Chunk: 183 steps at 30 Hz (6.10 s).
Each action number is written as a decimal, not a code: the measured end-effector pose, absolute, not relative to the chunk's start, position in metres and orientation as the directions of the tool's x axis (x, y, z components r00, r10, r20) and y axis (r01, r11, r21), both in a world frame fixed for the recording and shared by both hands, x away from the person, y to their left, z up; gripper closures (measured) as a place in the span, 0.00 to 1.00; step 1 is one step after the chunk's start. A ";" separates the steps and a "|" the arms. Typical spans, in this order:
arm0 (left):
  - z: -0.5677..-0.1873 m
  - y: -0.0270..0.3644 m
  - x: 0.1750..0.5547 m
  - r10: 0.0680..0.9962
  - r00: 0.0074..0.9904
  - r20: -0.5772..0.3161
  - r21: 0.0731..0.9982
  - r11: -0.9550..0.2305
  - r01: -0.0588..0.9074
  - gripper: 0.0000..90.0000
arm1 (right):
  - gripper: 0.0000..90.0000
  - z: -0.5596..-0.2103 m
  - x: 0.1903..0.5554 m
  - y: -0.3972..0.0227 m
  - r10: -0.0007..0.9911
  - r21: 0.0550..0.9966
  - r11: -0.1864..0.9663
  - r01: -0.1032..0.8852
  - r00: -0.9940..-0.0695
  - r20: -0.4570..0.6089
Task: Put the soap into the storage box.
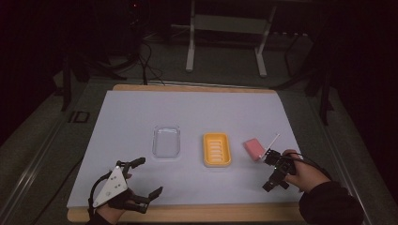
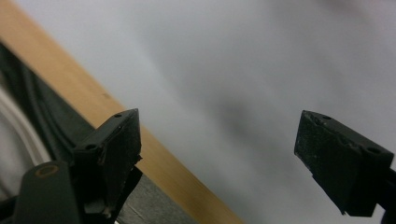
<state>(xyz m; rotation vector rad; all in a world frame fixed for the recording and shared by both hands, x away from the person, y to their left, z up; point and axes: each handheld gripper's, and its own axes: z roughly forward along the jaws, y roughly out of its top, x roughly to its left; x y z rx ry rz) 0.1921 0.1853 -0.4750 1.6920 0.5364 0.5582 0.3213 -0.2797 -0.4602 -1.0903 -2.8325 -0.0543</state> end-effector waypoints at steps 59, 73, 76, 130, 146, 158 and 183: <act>-0.476 0.185 0.192 0.624 0.778 0.070 0.981 -0.186 0.061 0.01 | 0.23 -0.462 0.402 -0.263 0.849 0.327 0.487 0.810 -0.527 0.040; -0.476 0.184 0.193 0.621 0.780 0.075 0.980 -0.192 0.060 0.01 | 0.24 -0.492 0.411 -0.265 0.867 0.318 0.465 0.826 -0.498 0.025; -0.476 0.184 0.193 0.621 0.780 0.075 0.979 -0.193 0.060 0.01 | 0.26 -0.497 0.412 -0.266 0.870 0.310 0.462 0.831 -0.493 0.025; -0.475 0.184 0.191 0.626 0.776 0.072 0.981 -0.186 0.059 0.01 | 0.42 -0.398 0.364 -0.184 0.940 0.468 0.290 0.835 -0.341 0.026; -0.475 0.184 0.191 0.630 0.772 0.080 0.980 -0.192 0.056 0.01 | 0.42 -0.402 0.354 -0.131 0.938 0.555 0.253 0.792 -0.342 0.061; -0.475 0.184 0.191 0.628 0.774 0.077 0.980 -0.190 0.057 0.01 | 0.42 -0.435 0.359 -0.121 0.959 0.543 0.172 0.822 -0.267 0.101; -0.475 0.183 0.190 0.619 0.781 0.078 0.980 -0.193 0.054 0.01 | 0.42 -0.495 0.365 -0.114 0.976 0.495 0.099 0.863 -0.180 0.119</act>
